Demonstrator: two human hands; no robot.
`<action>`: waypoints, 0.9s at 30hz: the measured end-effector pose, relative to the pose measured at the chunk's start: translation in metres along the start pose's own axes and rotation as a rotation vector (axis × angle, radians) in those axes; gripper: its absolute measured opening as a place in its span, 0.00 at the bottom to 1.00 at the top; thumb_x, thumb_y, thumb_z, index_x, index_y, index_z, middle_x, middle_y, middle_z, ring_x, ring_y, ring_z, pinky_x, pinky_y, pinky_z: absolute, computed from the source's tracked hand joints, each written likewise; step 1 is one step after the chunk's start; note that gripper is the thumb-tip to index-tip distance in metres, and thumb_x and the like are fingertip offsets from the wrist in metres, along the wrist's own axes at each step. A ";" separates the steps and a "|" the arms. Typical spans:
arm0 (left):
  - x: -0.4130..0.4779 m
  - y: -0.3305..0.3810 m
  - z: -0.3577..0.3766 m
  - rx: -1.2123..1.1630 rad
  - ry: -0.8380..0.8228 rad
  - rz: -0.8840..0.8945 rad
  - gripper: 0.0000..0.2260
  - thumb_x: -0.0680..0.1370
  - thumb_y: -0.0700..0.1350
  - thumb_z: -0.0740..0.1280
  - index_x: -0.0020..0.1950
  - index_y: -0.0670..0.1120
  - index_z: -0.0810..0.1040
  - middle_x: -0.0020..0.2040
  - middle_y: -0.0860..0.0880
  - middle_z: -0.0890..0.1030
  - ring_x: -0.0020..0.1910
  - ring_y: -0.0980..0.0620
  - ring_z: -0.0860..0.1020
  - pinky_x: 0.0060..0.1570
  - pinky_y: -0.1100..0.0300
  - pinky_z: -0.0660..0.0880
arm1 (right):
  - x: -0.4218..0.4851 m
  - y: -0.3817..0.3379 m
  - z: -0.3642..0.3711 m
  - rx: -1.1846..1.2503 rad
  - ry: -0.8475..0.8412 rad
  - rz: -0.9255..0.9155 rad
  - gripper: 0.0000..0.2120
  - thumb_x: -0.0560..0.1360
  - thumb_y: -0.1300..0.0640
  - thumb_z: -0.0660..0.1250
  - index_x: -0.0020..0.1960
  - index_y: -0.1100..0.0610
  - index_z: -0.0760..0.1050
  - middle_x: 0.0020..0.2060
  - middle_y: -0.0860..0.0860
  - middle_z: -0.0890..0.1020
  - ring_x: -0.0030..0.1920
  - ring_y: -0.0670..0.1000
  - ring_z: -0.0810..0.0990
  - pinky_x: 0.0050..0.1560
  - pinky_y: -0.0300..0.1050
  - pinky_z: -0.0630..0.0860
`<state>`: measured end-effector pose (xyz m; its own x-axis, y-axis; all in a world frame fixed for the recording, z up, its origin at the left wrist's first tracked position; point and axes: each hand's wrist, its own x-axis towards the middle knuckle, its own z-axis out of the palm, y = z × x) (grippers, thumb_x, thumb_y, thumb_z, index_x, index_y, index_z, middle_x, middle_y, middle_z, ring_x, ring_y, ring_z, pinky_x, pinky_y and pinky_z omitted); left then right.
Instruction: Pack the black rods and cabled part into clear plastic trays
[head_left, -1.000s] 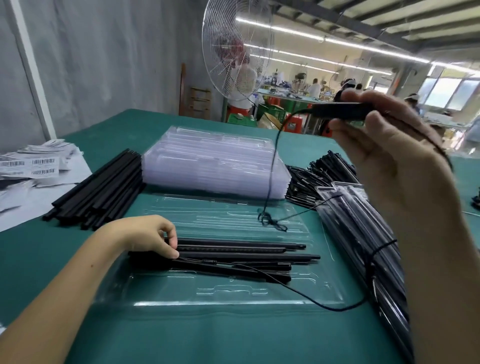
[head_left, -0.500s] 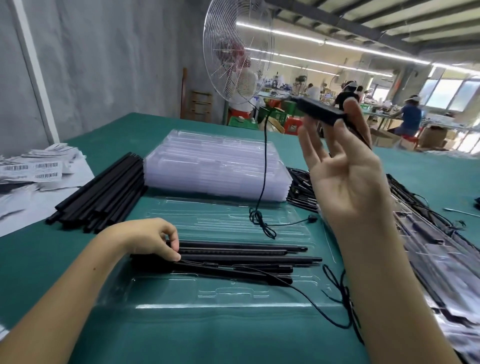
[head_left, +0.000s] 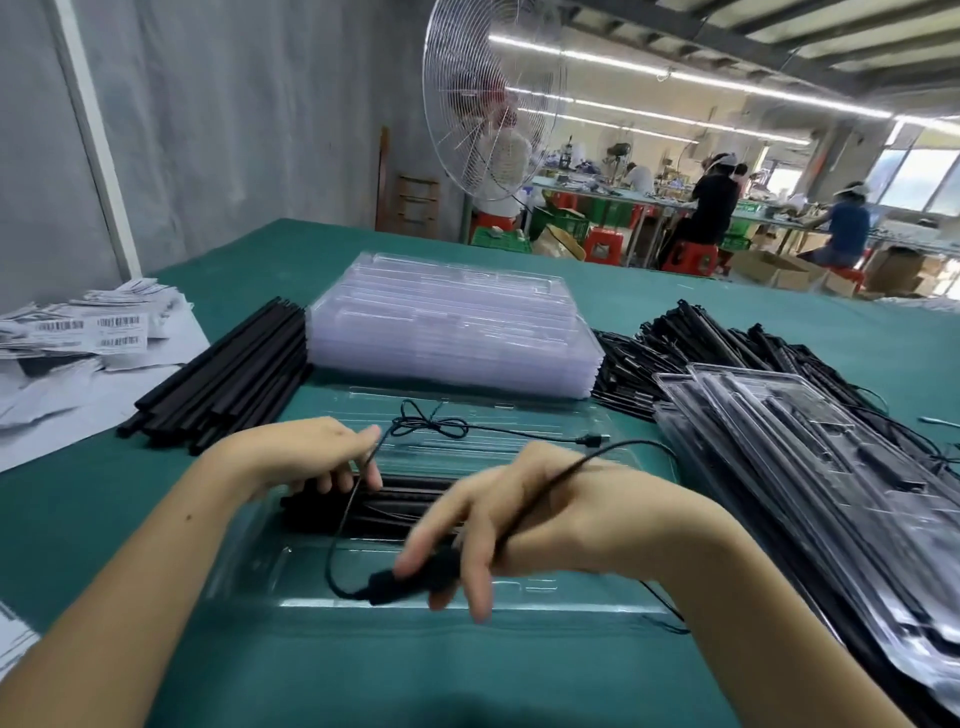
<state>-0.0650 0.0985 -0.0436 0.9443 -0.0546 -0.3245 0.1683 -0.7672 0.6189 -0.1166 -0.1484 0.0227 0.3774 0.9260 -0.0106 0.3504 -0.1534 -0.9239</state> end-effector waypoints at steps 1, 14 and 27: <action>0.000 0.001 0.000 -0.035 0.023 -0.012 0.26 0.82 0.58 0.50 0.39 0.49 0.84 0.34 0.52 0.75 0.30 0.55 0.68 0.28 0.65 0.64 | -0.005 0.000 0.001 -0.106 -0.026 0.051 0.10 0.72 0.77 0.61 0.44 0.70 0.80 0.57 0.58 0.79 0.50 0.42 0.79 0.56 0.40 0.75; -0.006 0.007 -0.013 -0.683 0.195 0.271 0.07 0.69 0.53 0.72 0.38 0.50 0.83 0.27 0.53 0.73 0.22 0.60 0.66 0.20 0.70 0.62 | -0.034 0.048 0.022 0.149 0.656 0.075 0.18 0.68 0.72 0.63 0.44 0.53 0.84 0.44 0.51 0.86 0.48 0.48 0.83 0.49 0.34 0.76; -0.045 -0.015 -0.047 -0.282 0.069 0.036 0.28 0.47 0.65 0.80 0.29 0.43 0.82 0.27 0.47 0.75 0.26 0.54 0.76 0.18 0.66 0.63 | -0.025 0.082 0.014 0.124 0.645 0.293 0.19 0.68 0.76 0.67 0.41 0.51 0.82 0.39 0.48 0.84 0.40 0.45 0.80 0.42 0.36 0.76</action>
<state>-0.0969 0.1425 -0.0046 0.9665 -0.0275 -0.2550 0.1970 -0.5572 0.8067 -0.1093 -0.1791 -0.0576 0.8856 0.4588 -0.0723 0.0717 -0.2889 -0.9547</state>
